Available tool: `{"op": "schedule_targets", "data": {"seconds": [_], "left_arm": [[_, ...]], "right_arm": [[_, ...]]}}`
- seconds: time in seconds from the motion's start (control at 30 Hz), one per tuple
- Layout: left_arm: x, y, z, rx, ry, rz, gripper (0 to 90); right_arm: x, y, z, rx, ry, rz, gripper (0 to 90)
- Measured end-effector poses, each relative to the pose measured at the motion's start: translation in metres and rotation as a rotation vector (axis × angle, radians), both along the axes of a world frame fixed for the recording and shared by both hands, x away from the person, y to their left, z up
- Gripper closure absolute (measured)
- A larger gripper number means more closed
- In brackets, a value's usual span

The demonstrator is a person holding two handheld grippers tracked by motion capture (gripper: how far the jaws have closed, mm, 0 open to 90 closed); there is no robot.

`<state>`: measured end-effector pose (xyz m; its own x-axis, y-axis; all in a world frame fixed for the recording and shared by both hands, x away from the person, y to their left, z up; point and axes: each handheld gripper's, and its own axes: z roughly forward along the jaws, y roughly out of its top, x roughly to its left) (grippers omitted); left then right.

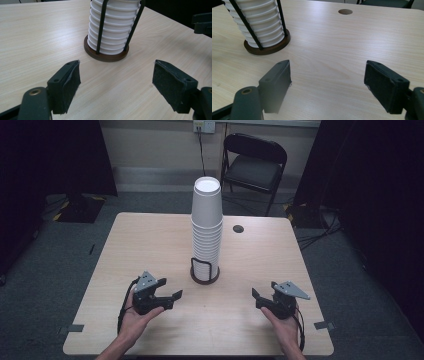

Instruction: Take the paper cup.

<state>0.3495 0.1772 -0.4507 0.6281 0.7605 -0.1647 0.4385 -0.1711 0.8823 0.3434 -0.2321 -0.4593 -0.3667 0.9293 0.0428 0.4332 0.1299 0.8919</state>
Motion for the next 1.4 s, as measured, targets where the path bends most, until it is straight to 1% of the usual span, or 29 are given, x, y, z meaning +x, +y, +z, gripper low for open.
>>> {"op": "schedule_targets", "data": {"seconds": [0.13,0.2,0.27,0.3,0.37,0.4,0.43,0.5,0.53,0.6,0.67,0.7,0.77,0.83,0.87,0.93,0.97,1.0,1.03,1.07,1.1,1.17,1.2,1.23,1.27,1.3,1.37,1.4], "left_arm": [[0.002,-0.001,-0.001,0.004,0.008,0.005,22.3],[0.003,0.000,-0.002,0.016,0.011,-0.001,22.3],[0.003,0.000,-0.002,0.020,0.014,0.003,22.3],[0.003,0.000,-0.003,0.024,0.012,0.004,22.3],[0.003,-0.001,-0.003,0.032,0.015,0.004,22.3],[0.003,-0.001,-0.004,0.035,0.015,0.002,22.3],[0.003,-0.001,-0.004,0.032,0.018,0.003,22.2],[0.001,-0.002,-0.003,0.043,0.013,-0.002,22.2],[0.000,-0.002,-0.003,0.037,0.012,-0.004,22.2],[-0.003,-0.002,-0.003,0.047,0.008,-0.011,22.1],[-0.005,-0.002,-0.003,0.049,0.002,-0.014,21.8],[-0.006,-0.002,-0.002,0.048,-0.004,-0.015,21.6],[-0.007,-0.002,-0.002,0.049,-0.005,-0.021,21.1],[-0.007,-0.003,-0.002,0.051,-0.009,-0.023,21.1],[-0.006,-0.003,-0.002,0.050,-0.009,-0.026,21.1],[-0.005,-0.003,-0.002,0.054,-0.014,-0.028,21.1],[-0.005,-0.003,-0.003,0.052,-0.010,-0.026,21.1],[-0.004,-0.003,-0.003,0.051,-0.003,-0.024,21.0],[-0.004,-0.004,-0.003,0.054,-0.003,-0.024,21.0],[-0.004,-0.004,-0.003,0.054,-0.003,-0.024,21.0],[-0.004,-0.004,-0.004,0.053,-0.002,-0.024,21.0],[-0.004,-0.005,-0.004,0.057,-0.003,-0.027,21.0],[-0.004,-0.005,-0.004,0.057,-0.003,-0.027,21.1],[-0.004,-0.006,-0.004,0.054,-0.001,-0.031,21.1],[-0.004,-0.006,-0.004,0.057,-0.003,-0.034,21.0],[-0.003,-0.007,-0.004,0.062,-0.002,-0.034,21.1],[-0.003,-0.007,-0.004,0.060,0.001,-0.035,21.1],[-0.002,-0.007,-0.005,0.061,0.002,-0.033,21.1]], "right_arm": [[-0.001,0.000,0.001,-0.012,-0.008,0.005,21.0],[-0.001,0.000,0.002,-0.011,-0.008,0.007,20.8],[0.000,0.002,0.002,-0.019,-0.002,0.030,20.0],[0.000,0.002,0.002,-0.019,-0.002,0.030,20.0],[-0.001,0.006,0.004,-0.021,-0.004,0.052,19.6],[-0.001,0.006,0.004,-0.021,-0.004,0.052,19.6],[-0.002,0.008,0.005,-0.016,-0.006,0.067,19.7],[-0.003,0.011,0.008,-0.020,-0.006,0.084,18.8],[-0.004,0.013,0.010,-0.015,-0.007,0.094,18.8],[-0.006,0.016,0.013,-0.015,-0.011,0.107,18.6],[-0.006,0.018,0.018,0.007,-0.014,0.110,17.4],[-0.007,0.020,0.020,0.010,-0.020,0.117,17.4],[-0.009,0.026,0.027,0.010,-0.035,0.131,17.5],[-0.010,0.027,0.030,0.003,-0.039,0.135,17.8],[-0.011,0.030,0.037,-0.023,-0.068,0.142,19.8],[-0.011,0.030,0.040,-0.013,-0.074,0.144,19.6],[-0.010,0.030,0.045,0.005,-0.075,0.157,19.4],[-0.008,0.032,0.051,0.000,-0.080,0.172,18.5],[-0.007,0.032,0.053,0.003,-0.082,0.183,18.4],[-0.007,0.032,0.053,0.003,-0.082,0.183,18.4],[-0.005,0.033,0.060,0.015,-0.090,0.190,18.4],[-0.003,0.034,0.065,0.021,-0.104,0.202,18.1],[-0.001,0.035,0.069,0.024,-0.105,0.201,17.7],[-0.001,0.035,0.069,0.024,-0.105,0.201,17.7],[0.000,0.036,0.072,0.032,-0.103,0.209,17.6],[0.004,0.040,0.078,0.036,-0.110,0.223,17.4],[0.006,0.042,0.083,0.040,-0.114,0.228,17.4],[0.006,0.042,0.083,0.040,-0.114,0.228,17.4]]}}
